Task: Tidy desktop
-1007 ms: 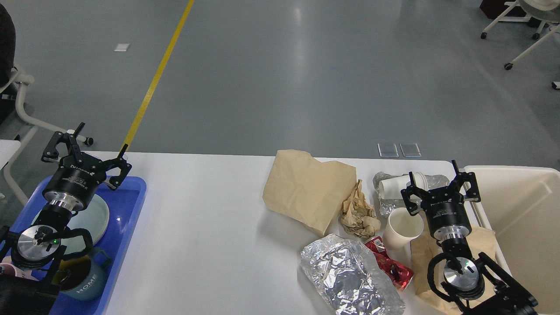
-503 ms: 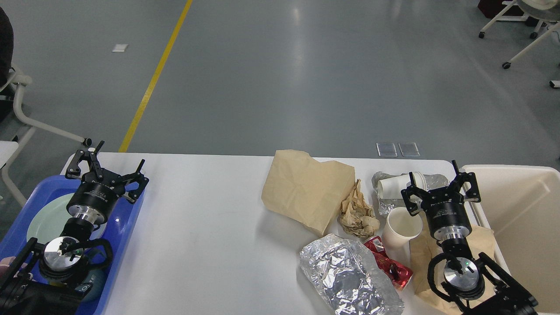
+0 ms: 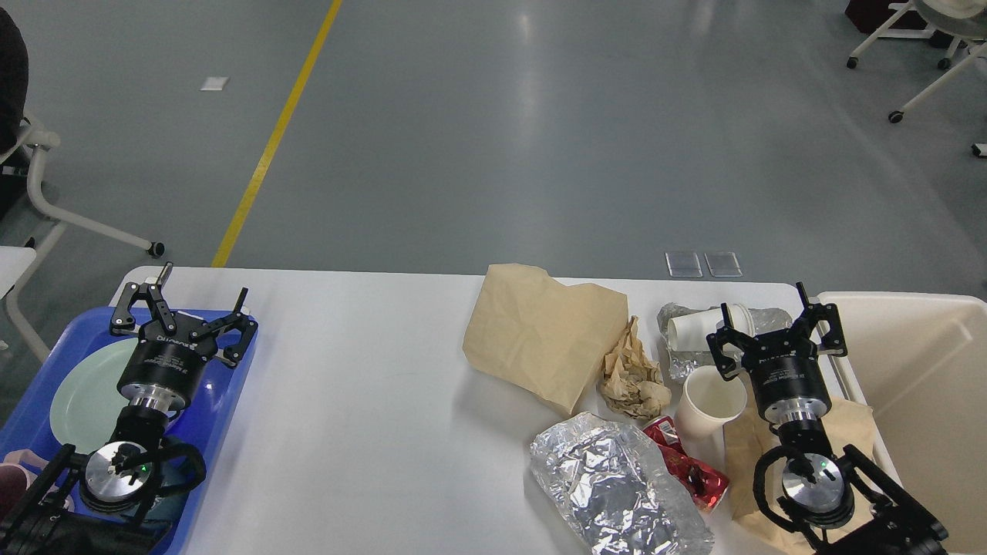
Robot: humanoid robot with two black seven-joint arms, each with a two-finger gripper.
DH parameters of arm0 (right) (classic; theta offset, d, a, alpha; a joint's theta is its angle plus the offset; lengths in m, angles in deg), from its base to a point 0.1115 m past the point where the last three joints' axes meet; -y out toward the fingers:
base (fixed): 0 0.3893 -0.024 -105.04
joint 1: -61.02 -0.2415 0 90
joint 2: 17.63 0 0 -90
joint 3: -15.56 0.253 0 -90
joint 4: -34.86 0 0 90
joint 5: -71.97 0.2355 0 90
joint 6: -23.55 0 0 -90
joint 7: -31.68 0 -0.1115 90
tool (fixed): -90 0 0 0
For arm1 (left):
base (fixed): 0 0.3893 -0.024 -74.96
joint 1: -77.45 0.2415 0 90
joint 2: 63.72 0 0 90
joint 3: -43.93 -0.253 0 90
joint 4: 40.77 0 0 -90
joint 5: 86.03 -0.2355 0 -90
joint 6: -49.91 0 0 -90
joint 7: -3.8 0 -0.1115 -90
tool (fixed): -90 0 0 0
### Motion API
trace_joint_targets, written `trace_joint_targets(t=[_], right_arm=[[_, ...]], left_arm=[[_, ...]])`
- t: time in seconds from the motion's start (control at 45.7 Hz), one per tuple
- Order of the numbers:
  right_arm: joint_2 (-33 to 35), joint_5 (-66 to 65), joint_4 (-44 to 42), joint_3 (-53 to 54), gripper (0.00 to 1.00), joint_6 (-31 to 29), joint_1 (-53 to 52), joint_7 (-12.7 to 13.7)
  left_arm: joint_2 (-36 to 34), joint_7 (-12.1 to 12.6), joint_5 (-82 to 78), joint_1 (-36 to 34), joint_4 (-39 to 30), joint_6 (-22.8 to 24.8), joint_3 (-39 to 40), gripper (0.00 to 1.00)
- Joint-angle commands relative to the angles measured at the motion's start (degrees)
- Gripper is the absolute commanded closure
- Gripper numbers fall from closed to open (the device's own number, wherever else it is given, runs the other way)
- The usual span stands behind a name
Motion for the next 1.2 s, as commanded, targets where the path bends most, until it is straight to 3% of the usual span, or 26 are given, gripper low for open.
trace_joint_targets(t=[0.0,1.05,1.182], right_arm=[[0.0,0.0,0.0,0.0,0.0,0.0,0.0,0.0],[-0.1,0.1,-0.2,0.2,0.0,0.4,-0.2,0.2],[2.6,0.1,0.7,4.9,0.0,0.4,-0.4,-0.1]], left_arm=[[-0.1,0.1,0.0,0.0,0.0,0.0,-0.1,0.04],[0.2,-0.3,0.0,-0.1,0.4,0.0,-0.1,0.03],[0.2,-0.3,0.0,-0.1,0.4,0.0,0.0,0.03]])
